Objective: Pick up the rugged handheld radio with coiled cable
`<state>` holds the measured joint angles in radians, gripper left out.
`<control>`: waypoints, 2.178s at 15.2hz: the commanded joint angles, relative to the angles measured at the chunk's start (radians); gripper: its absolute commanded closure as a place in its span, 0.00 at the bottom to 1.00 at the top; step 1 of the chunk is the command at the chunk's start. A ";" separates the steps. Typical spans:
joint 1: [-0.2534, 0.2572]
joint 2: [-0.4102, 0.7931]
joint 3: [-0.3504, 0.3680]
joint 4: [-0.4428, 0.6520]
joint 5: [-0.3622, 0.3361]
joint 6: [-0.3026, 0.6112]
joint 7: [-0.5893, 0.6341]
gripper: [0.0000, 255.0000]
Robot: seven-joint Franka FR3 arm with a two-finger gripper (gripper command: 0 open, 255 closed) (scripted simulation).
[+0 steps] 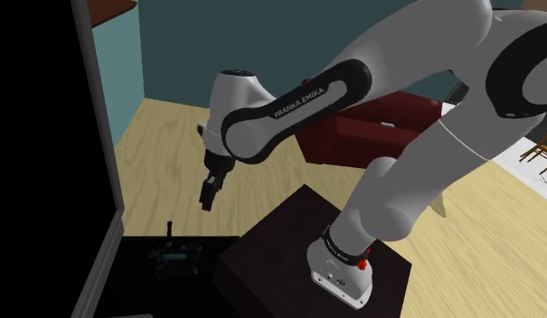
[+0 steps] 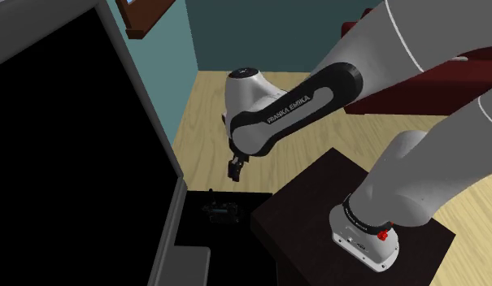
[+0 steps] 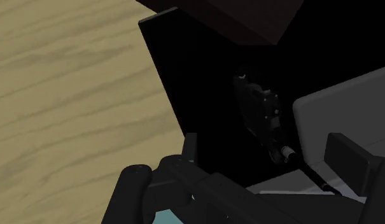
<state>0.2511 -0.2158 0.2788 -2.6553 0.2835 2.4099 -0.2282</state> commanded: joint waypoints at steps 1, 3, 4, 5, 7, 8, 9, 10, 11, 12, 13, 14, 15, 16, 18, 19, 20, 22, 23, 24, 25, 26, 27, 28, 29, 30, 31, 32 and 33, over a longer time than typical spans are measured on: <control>0.020 0.081 0.025 0.003 0.005 0.089 -0.008 0.00; 0.035 0.161 0.044 0.017 -0.003 0.161 -0.016 0.00; 0.042 0.202 0.053 0.026 -0.010 0.197 -0.017 0.00; 0.049 0.243 0.061 0.036 -0.020 0.231 -0.017 0.00; 0.066 0.327 0.071 0.059 -0.050 0.297 -0.011 0.00; 0.076 0.369 0.073 0.072 -0.069 0.328 -0.005 0.00; 0.088 0.410 0.073 0.087 -0.090 0.357 0.002 0.00; 0.102 0.448 0.069 0.101 -0.109 0.383 0.008 0.00; 0.106 0.464 0.064 0.102 -0.115 0.397 0.011 0.00; 0.110 0.480 0.059 0.104 -0.121 0.411 0.013 0.00; 0.114 0.497 0.054 0.107 -0.127 0.425 0.016 0.00; 0.118 0.513 0.049 0.109 -0.133 0.438 0.018 0.00; 0.122 0.529 0.044 0.112 -0.138 0.452 0.020 0.00; 0.126 0.546 0.038 0.115 -0.144 0.465 0.022 0.00; 0.133 0.572 0.030 0.121 -0.152 0.485 0.025 0.00; 0.133 0.572 0.030 0.121 -0.151 0.485 0.025 0.00; 0.134 0.572 0.030 0.119 -0.151 0.487 0.026 1.00; 0.134 0.572 0.030 0.119 -0.151 0.487 0.026 1.00; 0.134 0.572 0.030 0.119 -0.151 0.487 0.026 1.00; 0.134 0.572 0.030 0.120 -0.151 0.487 0.026 1.00; 0.134 0.572 0.029 0.120 -0.152 0.487 0.026 1.00; 0.134 0.573 0.029 0.120 -0.152 0.487 0.026 1.00; 0.133 0.572 0.030 0.120 -0.151 0.487 0.025 1.00; 0.133 0.572 0.030 0.119 -0.151 0.487 0.025 1.00; 0.133 0.572 0.030 0.121 -0.151 0.485 0.025 1.00; 0.128 0.555 0.035 0.117 -0.147 0.473 0.023 1.00; 0.124 0.539 0.041 0.114 -0.142 0.459 0.022 1.00; 0.119 0.522 0.047 0.111 -0.136 0.446 0.020 1.00; 0.115 0.506 0.052 0.108 -0.131 0.433 0.018 1.00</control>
<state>0.3723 0.3051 0.3258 -2.5441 0.1474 2.8547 -0.2061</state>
